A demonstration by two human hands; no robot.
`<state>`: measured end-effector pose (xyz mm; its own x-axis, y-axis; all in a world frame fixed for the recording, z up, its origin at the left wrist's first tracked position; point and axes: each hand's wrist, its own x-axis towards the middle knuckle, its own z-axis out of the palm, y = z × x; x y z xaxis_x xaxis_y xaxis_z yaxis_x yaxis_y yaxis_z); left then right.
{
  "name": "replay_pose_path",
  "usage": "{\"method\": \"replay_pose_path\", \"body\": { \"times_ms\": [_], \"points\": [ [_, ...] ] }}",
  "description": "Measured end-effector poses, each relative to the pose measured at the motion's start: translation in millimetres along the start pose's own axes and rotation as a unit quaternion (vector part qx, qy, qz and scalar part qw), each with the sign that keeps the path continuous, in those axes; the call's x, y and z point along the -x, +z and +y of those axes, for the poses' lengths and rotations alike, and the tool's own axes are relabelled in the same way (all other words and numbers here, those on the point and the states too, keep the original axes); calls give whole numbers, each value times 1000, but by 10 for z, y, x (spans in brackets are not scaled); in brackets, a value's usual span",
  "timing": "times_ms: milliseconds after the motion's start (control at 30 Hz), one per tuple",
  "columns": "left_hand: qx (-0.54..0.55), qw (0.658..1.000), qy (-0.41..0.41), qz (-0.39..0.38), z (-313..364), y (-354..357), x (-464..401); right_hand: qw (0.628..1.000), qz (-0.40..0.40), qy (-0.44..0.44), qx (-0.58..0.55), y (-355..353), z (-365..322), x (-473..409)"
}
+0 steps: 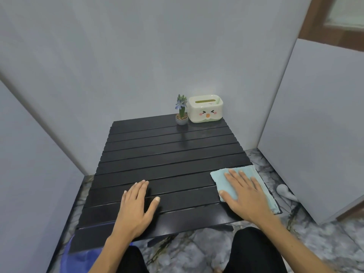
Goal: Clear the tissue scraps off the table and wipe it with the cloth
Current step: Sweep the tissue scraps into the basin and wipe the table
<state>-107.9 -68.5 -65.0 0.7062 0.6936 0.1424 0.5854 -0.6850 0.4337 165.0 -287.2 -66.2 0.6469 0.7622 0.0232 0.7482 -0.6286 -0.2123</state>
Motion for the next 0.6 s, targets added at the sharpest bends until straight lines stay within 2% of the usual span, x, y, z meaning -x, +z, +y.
{"method": "replay_pose_path", "body": {
  "times_ms": [300,600],
  "points": [
    [22,1000,5,-5,76,42,-70,997,59,-23,-32,-76,-93,-79],
    [21,999,21,-13,166,21,-647,993,30,-77,-82,-275,-395,-808]
  ]
}}
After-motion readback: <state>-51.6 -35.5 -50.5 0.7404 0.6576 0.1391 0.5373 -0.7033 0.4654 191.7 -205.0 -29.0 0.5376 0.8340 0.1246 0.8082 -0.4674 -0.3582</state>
